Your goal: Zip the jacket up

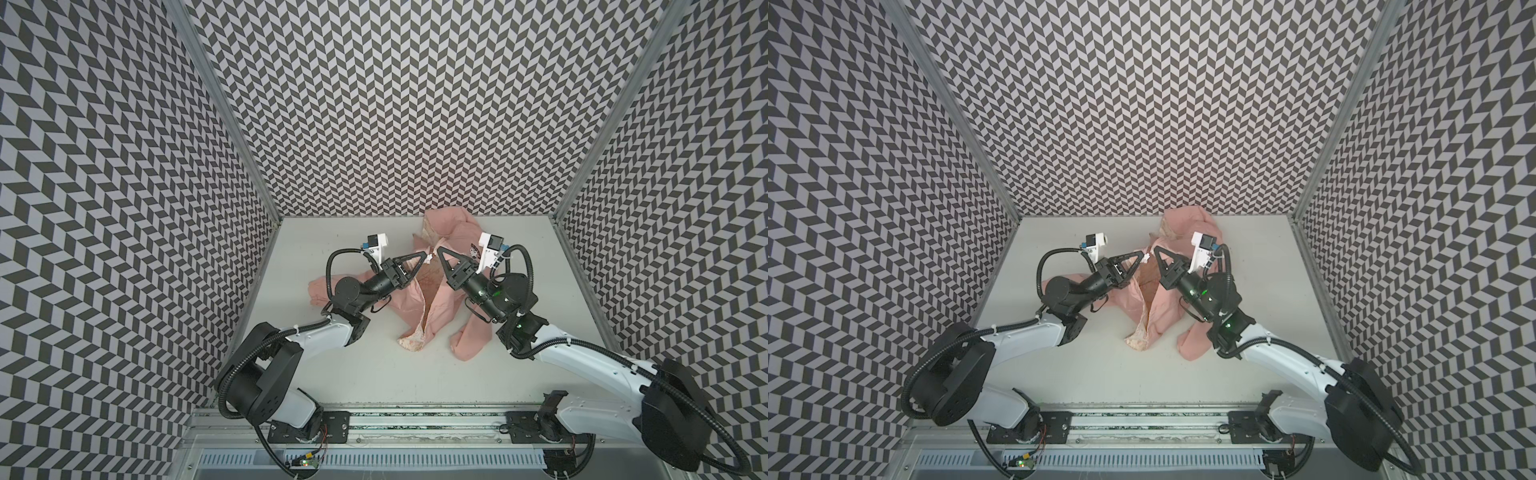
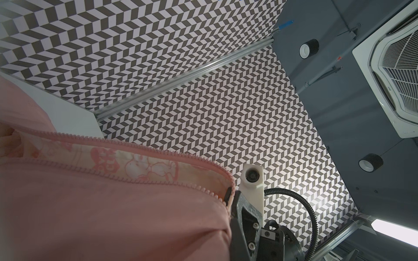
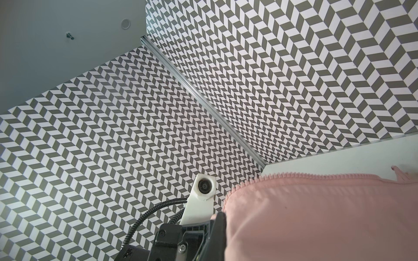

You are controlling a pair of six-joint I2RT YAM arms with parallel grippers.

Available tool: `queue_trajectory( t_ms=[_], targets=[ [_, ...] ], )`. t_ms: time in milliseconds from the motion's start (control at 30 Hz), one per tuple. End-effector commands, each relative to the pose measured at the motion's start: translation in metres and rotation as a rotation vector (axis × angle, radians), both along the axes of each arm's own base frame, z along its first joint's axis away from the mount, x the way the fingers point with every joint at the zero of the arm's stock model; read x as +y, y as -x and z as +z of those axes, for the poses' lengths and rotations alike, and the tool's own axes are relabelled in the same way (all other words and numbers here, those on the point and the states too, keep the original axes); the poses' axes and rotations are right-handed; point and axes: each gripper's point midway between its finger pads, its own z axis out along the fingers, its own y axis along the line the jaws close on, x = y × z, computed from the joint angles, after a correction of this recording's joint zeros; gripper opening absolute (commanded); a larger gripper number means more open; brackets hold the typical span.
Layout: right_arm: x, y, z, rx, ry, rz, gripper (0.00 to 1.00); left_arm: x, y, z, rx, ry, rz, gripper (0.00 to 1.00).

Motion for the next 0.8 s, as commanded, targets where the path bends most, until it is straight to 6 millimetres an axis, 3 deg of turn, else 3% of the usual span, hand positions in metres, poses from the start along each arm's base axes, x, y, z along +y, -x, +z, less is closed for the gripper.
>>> queue_trajectory(
  t_ms=[0, 767],
  targets=[
    [-0.0036, 0.0162, 0.0281, -0.089, -0.056, 0.026, 0.00, 0.0009, 0.0084, 0.0130, -0.053, 0.034, -0.023, 0.00],
    [0.0056, 0.0175, 0.0215, -0.073, -0.034, 0.073, 0.00, -0.0011, 0.0067, 0.0180, -0.058, 0.037, -0.030, 0.00]
  ],
)
